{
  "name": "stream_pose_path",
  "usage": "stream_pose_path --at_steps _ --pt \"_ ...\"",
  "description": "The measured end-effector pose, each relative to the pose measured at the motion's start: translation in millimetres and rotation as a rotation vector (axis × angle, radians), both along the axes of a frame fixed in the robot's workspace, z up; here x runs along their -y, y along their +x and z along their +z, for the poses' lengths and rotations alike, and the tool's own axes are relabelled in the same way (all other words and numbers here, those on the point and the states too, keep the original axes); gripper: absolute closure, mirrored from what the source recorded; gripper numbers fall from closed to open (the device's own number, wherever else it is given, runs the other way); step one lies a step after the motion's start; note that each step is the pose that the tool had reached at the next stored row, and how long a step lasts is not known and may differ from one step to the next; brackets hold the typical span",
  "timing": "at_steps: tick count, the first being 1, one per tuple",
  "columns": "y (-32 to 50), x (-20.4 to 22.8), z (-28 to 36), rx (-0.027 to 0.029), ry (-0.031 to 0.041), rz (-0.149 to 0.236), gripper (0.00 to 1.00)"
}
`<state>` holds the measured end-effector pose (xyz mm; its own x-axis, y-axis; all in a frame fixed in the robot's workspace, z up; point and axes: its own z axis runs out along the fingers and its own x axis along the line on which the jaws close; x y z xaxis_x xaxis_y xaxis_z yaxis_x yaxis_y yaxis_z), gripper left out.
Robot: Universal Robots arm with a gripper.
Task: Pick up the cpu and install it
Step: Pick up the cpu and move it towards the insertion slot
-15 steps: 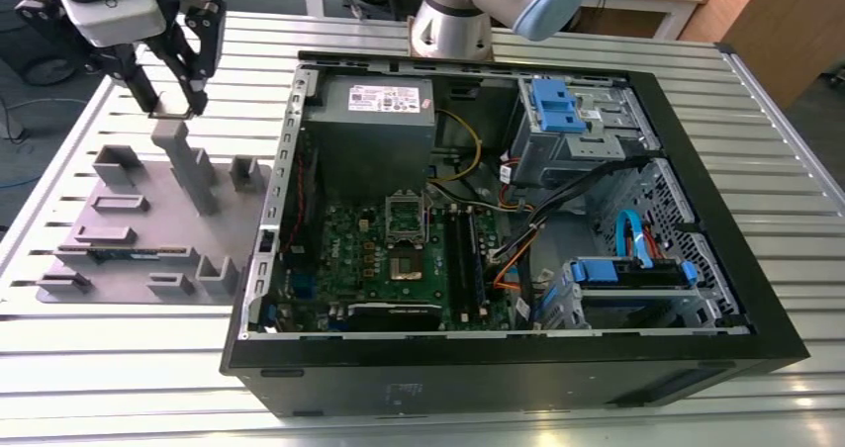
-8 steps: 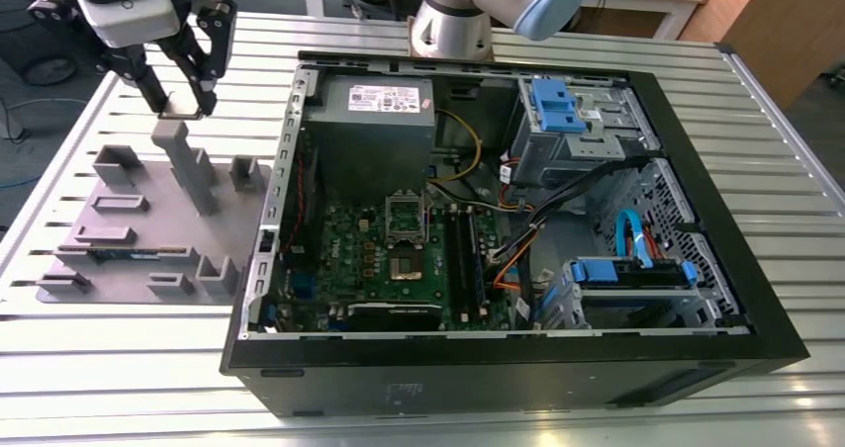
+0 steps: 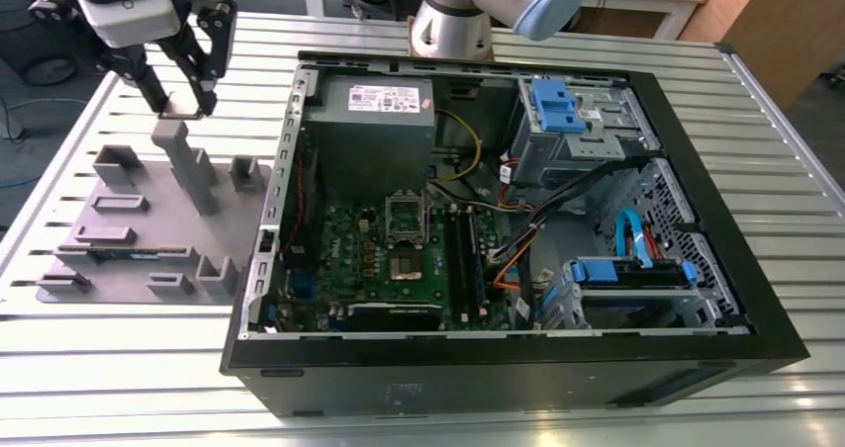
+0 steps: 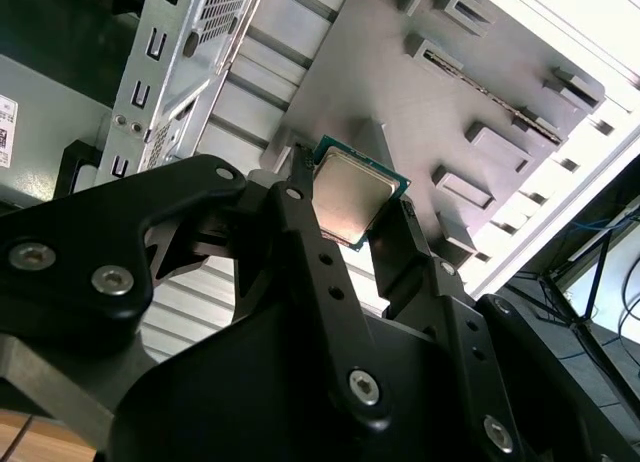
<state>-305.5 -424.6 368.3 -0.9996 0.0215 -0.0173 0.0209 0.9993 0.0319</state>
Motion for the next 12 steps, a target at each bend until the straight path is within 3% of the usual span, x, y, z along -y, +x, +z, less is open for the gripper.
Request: stream_pose_path --at_steps 12 --pt "16.7 0.0 -0.2 0.0 0.0 0.0 0.53"
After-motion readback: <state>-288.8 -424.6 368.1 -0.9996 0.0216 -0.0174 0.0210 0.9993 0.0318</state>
